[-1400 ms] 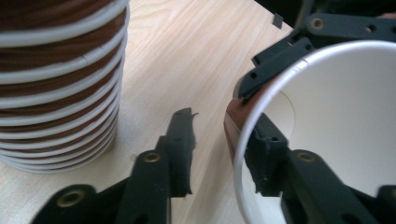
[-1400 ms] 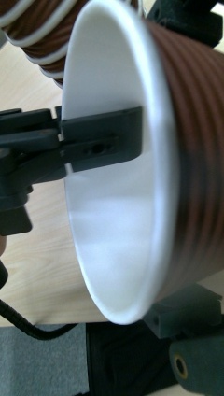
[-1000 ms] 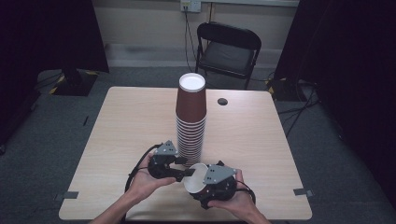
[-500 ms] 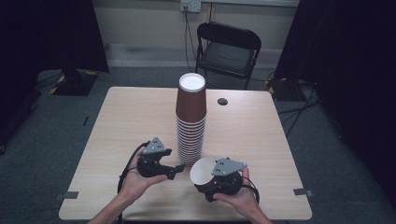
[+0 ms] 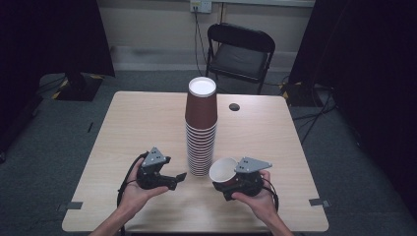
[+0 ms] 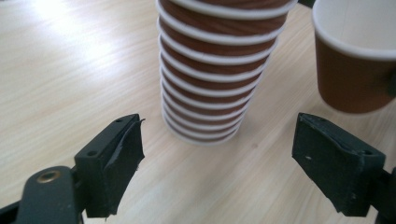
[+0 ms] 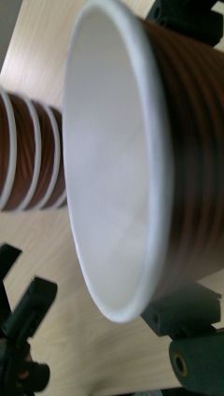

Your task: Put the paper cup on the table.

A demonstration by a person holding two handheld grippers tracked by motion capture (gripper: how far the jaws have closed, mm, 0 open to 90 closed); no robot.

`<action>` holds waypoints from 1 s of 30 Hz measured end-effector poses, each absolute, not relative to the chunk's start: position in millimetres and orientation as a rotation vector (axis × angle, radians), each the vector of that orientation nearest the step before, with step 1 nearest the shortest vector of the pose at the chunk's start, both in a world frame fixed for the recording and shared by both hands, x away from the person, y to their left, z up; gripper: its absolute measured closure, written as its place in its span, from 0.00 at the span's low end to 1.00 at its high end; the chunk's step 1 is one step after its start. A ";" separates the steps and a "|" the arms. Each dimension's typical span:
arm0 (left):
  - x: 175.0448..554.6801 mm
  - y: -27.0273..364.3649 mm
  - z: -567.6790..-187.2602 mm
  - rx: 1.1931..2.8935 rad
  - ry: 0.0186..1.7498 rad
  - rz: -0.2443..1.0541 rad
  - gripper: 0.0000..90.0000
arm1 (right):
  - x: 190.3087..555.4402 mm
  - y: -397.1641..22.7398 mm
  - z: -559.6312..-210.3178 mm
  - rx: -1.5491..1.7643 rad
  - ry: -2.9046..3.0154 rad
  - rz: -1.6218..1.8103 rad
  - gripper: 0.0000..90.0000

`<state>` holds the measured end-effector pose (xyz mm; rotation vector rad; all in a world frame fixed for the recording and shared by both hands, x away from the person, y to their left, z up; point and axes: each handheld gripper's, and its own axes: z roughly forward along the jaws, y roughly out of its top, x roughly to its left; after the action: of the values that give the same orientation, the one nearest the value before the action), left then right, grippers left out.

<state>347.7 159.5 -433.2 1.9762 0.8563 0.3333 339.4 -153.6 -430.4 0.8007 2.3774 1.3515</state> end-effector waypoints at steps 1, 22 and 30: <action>346.1 160.6 -434.5 1.972 0.858 0.331 0.19 | 340.5 -156.0 -430.4 0.811 2.369 1.349 0.11; 335.1 206.0 -455.9 1.958 0.901 0.327 0.18 | 373.4 -192.1 -429.6 1.057 2.164 1.389 0.11; 337.5 213.8 -456.5 1.920 0.909 0.398 0.18 | 393.4 -196.5 -430.3 1.124 2.114 1.388 0.11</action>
<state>337.5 213.8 -456.5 1.9201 0.9093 0.3981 393.4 -196.5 -430.3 1.1243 2.1136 1.3884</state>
